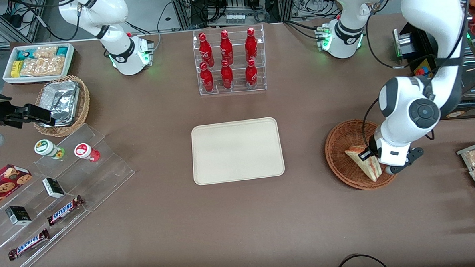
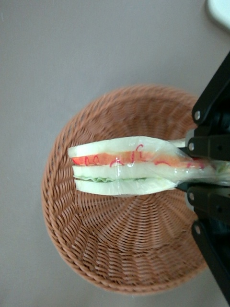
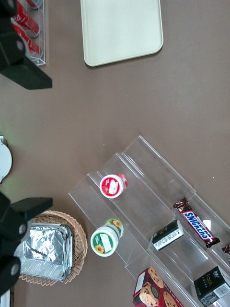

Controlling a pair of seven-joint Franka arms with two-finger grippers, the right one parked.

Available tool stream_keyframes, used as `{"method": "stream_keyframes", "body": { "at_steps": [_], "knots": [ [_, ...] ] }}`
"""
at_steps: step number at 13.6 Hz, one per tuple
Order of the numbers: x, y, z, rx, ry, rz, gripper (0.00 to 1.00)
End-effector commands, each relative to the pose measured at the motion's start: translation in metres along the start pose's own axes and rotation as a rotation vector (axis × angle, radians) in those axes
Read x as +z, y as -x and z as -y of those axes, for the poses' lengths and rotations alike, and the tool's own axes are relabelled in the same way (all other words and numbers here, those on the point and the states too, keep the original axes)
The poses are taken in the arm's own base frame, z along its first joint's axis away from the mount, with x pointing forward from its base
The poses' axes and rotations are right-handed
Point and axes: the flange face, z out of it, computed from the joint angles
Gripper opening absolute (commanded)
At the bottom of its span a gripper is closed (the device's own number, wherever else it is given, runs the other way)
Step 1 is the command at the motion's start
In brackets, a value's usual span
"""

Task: Place sandwich from basket to tray
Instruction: 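Carry the sandwich with the left gripper over the cream tray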

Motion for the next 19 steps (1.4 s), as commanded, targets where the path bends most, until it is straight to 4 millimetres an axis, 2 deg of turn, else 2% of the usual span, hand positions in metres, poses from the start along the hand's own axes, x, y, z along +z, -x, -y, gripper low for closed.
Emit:
{"method": "stream_keyframes", "body": {
  "at_steps": [1, 3, 6, 7, 9, 12, 14, 15, 17, 19],
  "knots": [
    [-0.063, 0.016, -0.045, 0.058, -0.007, -0.001, 0.0],
    [-0.087, 0.042, -0.08, 0.13, 0.028, -0.007, 0.0],
    [-0.093, 0.093, -0.13, 0.234, 0.067, 0.006, 0.0],
    [-0.088, 0.115, -0.149, 0.264, 0.071, 0.016, 0.0],
    [-0.074, 0.158, -0.188, 0.344, 0.067, 0.03, 0.0],
    [-0.047, 0.205, -0.242, 0.445, 0.052, 0.034, 0.0],
    [-0.021, 0.224, -0.27, 0.429, 0.041, 0.031, 0.0],
    [-0.013, 0.246, -0.288, 0.455, 0.055, 0.022, 0.0],
    [0.006, 0.277, -0.306, 0.472, 0.068, 0.002, 0.0],
    [0.029, 0.292, -0.314, 0.481, 0.045, -0.02, 0.0]
  ]
}}
